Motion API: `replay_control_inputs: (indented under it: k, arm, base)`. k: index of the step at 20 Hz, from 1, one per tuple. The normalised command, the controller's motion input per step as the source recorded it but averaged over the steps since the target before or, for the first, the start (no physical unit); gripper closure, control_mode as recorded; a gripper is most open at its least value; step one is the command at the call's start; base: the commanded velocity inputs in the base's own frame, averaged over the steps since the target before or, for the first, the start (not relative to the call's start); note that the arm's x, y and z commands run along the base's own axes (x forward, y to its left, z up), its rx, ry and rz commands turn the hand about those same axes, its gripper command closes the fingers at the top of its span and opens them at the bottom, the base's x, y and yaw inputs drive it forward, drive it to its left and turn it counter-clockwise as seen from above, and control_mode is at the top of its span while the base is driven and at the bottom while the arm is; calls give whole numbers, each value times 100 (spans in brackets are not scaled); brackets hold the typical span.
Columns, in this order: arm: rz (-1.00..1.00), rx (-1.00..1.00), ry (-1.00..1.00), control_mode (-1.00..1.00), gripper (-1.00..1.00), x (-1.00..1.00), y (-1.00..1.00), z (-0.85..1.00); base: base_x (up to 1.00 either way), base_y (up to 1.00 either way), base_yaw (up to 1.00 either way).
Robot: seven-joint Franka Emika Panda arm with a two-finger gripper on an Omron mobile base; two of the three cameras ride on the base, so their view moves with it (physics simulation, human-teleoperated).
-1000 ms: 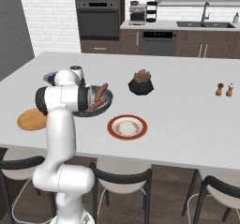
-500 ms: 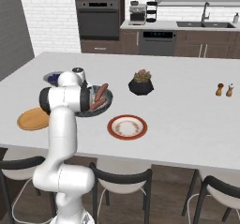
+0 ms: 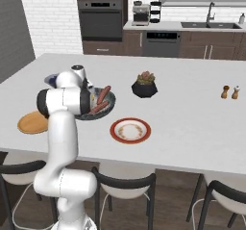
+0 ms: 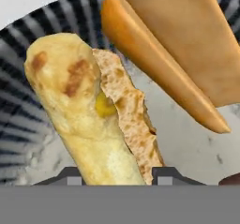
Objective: Place one bun and one sausage from the bowl on each plate.
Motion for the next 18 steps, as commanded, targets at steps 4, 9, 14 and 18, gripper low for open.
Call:
replay_control_inputs:
  k: [4,9,14,18]
  arm:
    - [-3,0,0,-100,100,-78,-5,92]
    - [-15,0,7,-100,100,-46,-58,76]
    - [-36,0,21,-100,100,-43,-94,52]
    - [-32,0,5,-100,100,-80,-100,2]
  base:
    - [0,0,0]
    - [0,0,0]
    - [0,0,0]
    - [0,0,0]
